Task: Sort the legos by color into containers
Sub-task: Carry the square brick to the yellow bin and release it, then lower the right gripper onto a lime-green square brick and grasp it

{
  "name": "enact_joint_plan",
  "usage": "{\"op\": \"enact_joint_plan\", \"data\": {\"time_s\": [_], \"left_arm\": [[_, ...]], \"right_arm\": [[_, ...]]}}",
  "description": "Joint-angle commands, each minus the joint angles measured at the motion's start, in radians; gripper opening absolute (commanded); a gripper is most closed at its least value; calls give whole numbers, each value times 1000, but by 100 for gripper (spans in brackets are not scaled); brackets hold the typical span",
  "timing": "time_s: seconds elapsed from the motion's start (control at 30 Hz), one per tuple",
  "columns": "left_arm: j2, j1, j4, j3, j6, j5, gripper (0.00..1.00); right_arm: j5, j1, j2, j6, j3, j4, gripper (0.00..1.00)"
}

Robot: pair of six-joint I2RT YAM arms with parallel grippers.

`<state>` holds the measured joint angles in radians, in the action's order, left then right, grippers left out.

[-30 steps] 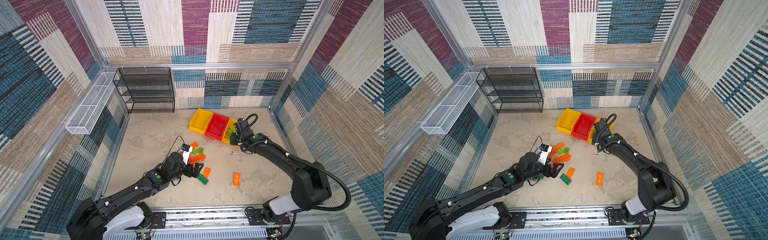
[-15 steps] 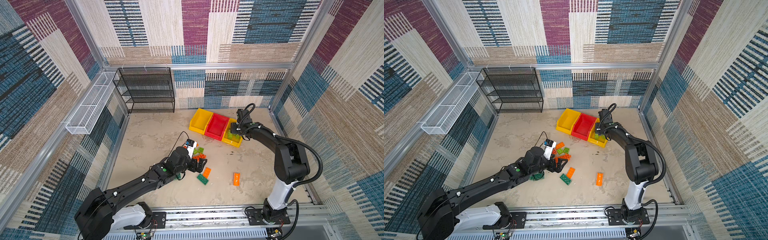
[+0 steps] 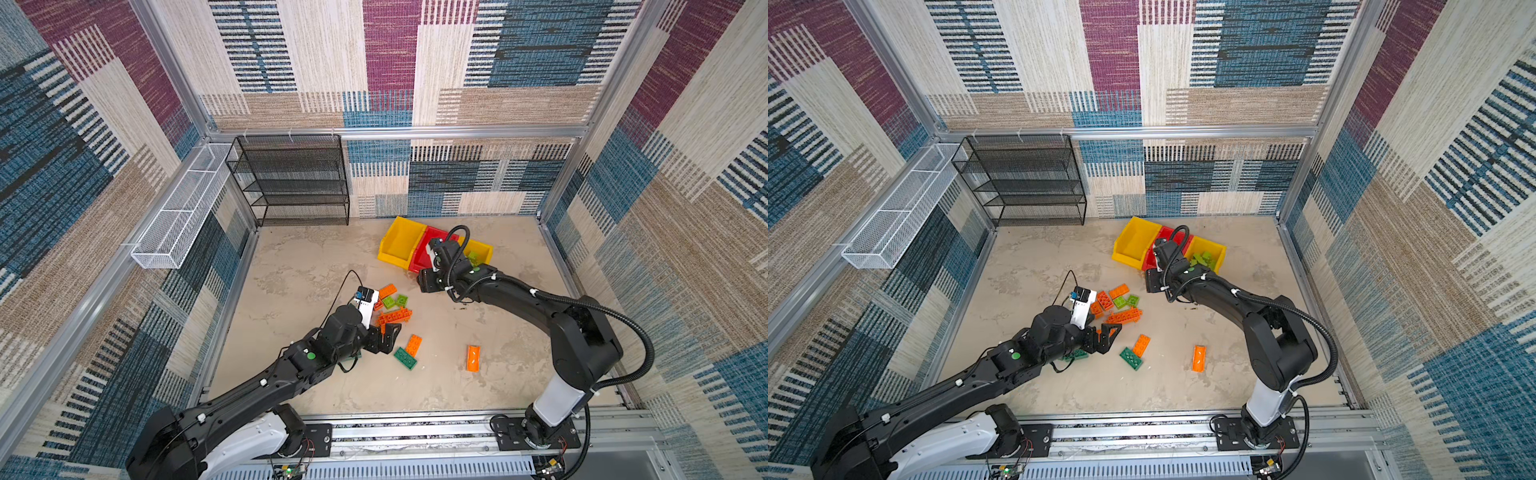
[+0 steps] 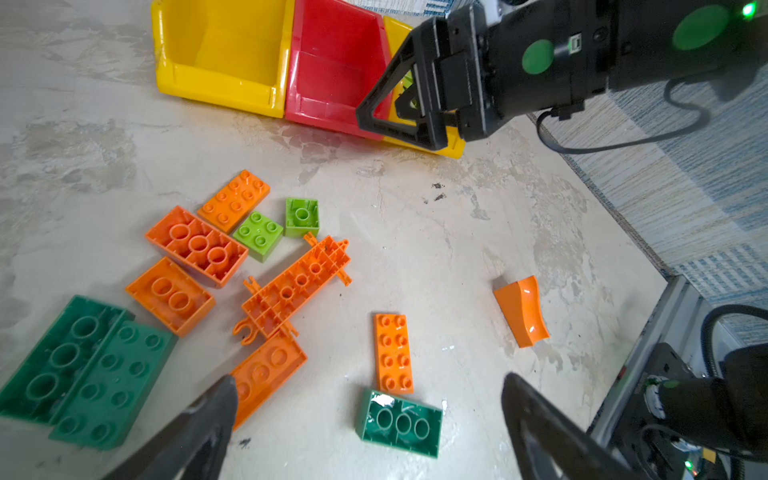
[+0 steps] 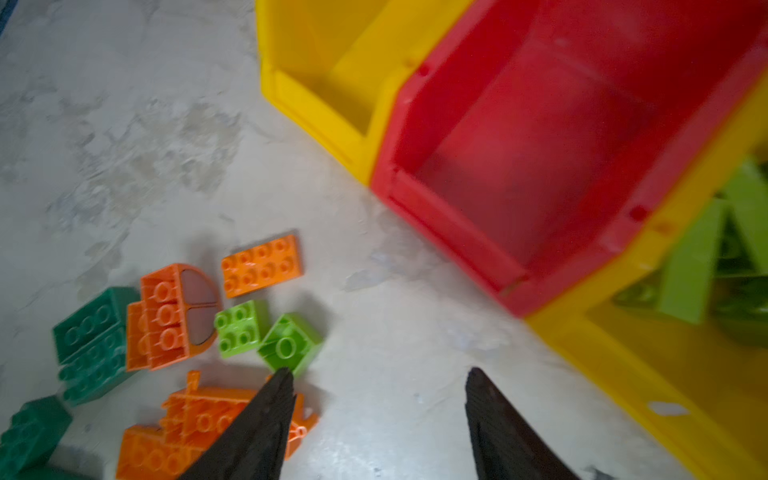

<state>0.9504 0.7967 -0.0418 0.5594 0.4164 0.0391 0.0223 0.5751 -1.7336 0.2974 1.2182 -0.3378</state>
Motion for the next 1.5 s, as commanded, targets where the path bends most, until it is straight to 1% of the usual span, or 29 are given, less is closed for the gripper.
{"op": "enact_joint_plan", "data": {"time_s": [0.0, 0.1, 0.27, 0.37, 0.53, 0.73, 1.0, 1.2, 1.47], "left_arm": [[-77, -1, -44, -45, 22, 43, 99], [-159, -1, -74, -81, 33, 68, 99], [-252, -1, -134, -109, 39, 93, 99], [-282, -1, -144, -121, 40, 99, 99], [-285, -1, -131, -130, 36, 95, 99], [-274, -2, -115, -135, 27, 81, 99], [-301, -1, -119, -150, 15, 100, 99], [-301, -1, -115, -151, 12, 94, 99], [-300, -1, -105, -149, 6, 93, 99]], "right_arm": [[-30, 48, -48, 61, 20, 34, 71], [-25, 78, -99, 70, 46, 30, 72], [-14, 91, -156, 111, 64, 33, 72], [50, 104, -163, 149, 58, 46, 72], [63, 124, -191, 188, 62, 73, 72], [111, 144, -253, 199, 113, 34, 73], [167, 144, -282, 208, 103, 7, 70], [186, 144, -250, 217, 56, 6, 67], [201, 144, -187, 228, 7, 2, 66]]}}
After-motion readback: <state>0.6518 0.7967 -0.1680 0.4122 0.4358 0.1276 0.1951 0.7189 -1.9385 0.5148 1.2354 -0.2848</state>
